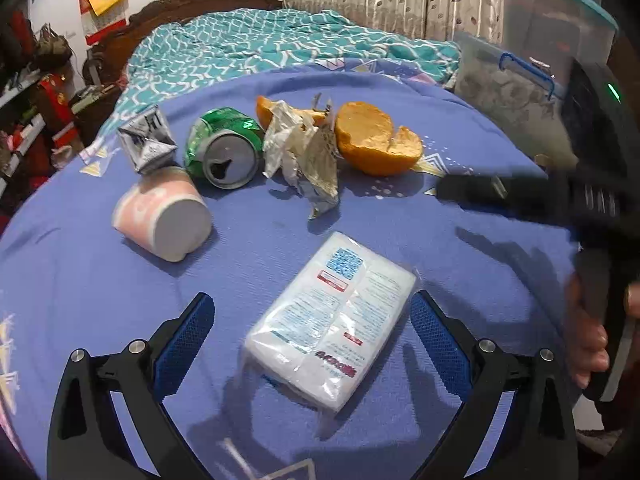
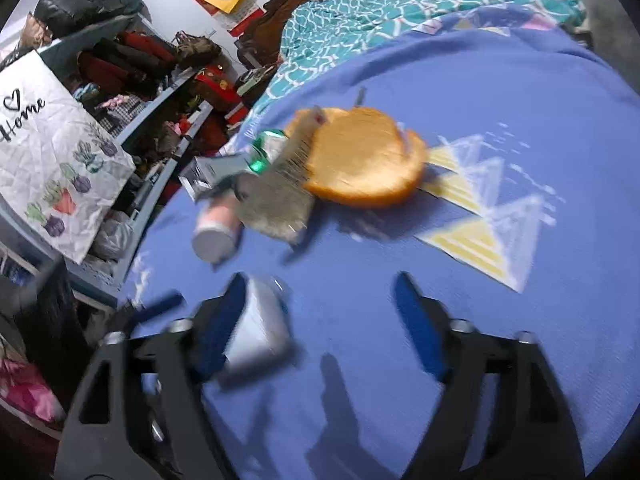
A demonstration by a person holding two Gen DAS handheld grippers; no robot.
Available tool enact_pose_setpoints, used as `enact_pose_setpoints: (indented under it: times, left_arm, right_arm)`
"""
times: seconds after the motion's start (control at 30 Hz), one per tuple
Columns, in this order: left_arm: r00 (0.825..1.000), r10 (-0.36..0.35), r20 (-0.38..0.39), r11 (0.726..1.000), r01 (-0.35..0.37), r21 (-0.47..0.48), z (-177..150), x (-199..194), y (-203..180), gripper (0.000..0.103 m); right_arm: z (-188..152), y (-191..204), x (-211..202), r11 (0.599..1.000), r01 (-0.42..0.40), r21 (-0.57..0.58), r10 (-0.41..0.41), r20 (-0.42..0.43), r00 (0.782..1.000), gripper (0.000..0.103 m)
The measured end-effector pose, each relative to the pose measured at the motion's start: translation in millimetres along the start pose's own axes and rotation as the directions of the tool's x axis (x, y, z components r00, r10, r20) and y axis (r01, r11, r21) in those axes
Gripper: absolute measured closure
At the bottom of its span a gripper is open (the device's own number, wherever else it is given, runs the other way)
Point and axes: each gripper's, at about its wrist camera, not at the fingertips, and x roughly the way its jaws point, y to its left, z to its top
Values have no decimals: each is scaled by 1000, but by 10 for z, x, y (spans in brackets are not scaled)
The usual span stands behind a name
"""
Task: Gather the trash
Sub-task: 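Bring both tools back over the remaining trash on the bedspread, then grasp the white tissue pack with left tool while right tool grasps the orange snack pouch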
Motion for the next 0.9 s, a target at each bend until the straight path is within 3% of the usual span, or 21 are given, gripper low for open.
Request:
enact_pose_setpoints:
  times: [0.3, 0.33, 0.37, 0.4, 0.53, 0.63, 0.77, 0.8, 0.83, 0.9]
  left_arm:
    - [998, -62, 1, 995, 62, -81, -102, 168, 121, 9]
    - [998, -68, 8, 995, 69, -79, -113, 172, 121, 9]
    - [998, -67, 15, 995, 68, -72, -124, 168, 118, 9]
    - [998, -64, 25, 996, 66, -58, -134, 160, 107, 9]
    - [996, -82, 35, 996, 82, -14, -176, 116, 87, 16]
    - [996, -91, 17, 996, 91, -14, -223, 94, 98, 17]
    - [996, -86, -18, 996, 85, -36, -316, 76, 139, 17]
    - [996, -85, -19, 996, 84, -42, -326, 66, 153, 17]
    - [996, -84, -19, 996, 83, -45, -325, 59, 162, 17]
    - [997, -74, -18, 996, 73, -49, -316, 48, 158, 14]
  right_arm:
    - [391, 302, 909, 998, 55, -5, -56, -108, 993, 13]
    - [384, 302, 921, 998, 55, -3, -55, -113, 992, 21]
    - [351, 297, 926, 999, 36, 0, -36, -130, 991, 37]
    - [328, 286, 916, 1000, 21, -2, -21, -140, 990, 42]
    - [68, 282, 599, 998, 17, -68, -26, -127, 992, 46]
    - [-156, 220, 305, 992, 40, -123, -54, -114, 992, 50]
    - [-434, 2, -79, 993, 36, -111, -49, -115, 992, 52]
    - [-521, -56, -183, 993, 39, -110, -51, -113, 992, 56]
    - [-608, -122, -275, 992, 55, -112, -68, -116, 991, 68]
    - [-754, -280, -434, 991, 93, -98, -104, -112, 988, 68]
